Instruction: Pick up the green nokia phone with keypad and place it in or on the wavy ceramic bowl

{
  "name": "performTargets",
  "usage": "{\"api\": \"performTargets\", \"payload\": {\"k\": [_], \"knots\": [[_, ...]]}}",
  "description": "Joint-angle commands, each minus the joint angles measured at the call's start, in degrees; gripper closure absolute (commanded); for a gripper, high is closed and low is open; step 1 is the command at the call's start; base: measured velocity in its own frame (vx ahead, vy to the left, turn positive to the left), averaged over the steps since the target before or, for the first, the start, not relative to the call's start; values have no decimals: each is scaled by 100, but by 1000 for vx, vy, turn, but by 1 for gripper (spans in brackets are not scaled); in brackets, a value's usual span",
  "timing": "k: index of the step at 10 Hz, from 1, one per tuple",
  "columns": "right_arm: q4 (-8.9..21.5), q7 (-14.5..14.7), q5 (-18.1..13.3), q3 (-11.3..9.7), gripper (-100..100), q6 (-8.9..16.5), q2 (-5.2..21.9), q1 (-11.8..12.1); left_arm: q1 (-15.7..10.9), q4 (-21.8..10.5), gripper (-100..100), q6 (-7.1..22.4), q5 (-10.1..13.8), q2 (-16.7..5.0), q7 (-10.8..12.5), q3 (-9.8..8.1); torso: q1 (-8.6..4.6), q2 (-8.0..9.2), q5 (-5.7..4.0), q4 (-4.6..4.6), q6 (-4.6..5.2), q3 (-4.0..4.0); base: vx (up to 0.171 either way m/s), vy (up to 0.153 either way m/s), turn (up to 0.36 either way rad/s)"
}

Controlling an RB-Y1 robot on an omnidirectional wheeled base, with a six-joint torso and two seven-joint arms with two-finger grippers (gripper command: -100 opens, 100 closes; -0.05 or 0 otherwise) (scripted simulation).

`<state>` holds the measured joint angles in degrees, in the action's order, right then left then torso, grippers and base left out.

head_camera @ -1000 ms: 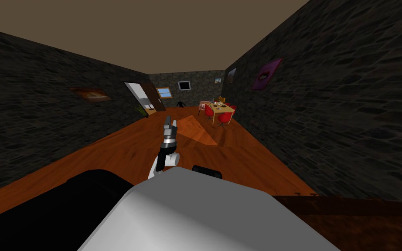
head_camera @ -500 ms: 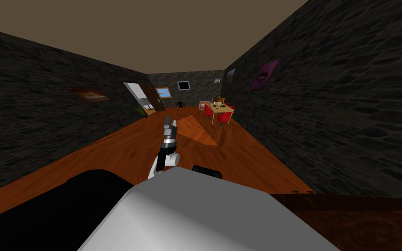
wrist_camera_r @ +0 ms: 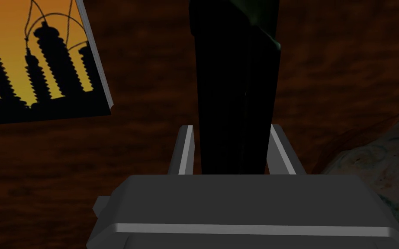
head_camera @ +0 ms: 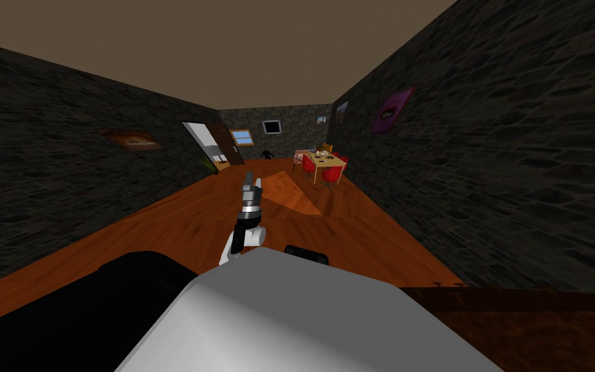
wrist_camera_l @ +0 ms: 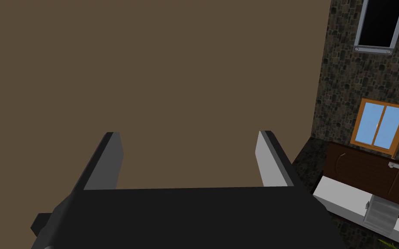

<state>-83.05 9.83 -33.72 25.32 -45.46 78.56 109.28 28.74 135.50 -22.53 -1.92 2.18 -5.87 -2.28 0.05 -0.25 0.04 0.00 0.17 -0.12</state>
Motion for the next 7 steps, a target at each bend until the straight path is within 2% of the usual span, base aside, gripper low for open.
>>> {"api": "performTargets", "payload": {"k": [1,2,3,5,6,7], "knots": [[0,0,0,0,100,0,0,0,0,0,0,0,0,0,0,0,0,0,0,0,0,0,0,0,0],[0,0,0,0,0,0,0,0,0,0,0,0,0,0,0,0,0,0,0,0,0,0,0,0,0],[8,32,25,164,100,-90,-49,167,0,0,0,0,0,0,0,0,0,0,0,0,0,0,7,4,29],[39,86,74,444,100,-274,-125,448,0,0,0,0,0,0,0,0,10,-7,8,-3,-1,-5,17,13,24],[17,54,58,364,100,-194,-91,366,0,0,0,0,0,0,0,0,14,-10,11,-4,-1,-7,8,6,2],[25,58,62,379,0,-215,-93,377,0,0,0,0,0,0,0,0,13,-8,9,-4,-1,-6,0,0,0]]}}
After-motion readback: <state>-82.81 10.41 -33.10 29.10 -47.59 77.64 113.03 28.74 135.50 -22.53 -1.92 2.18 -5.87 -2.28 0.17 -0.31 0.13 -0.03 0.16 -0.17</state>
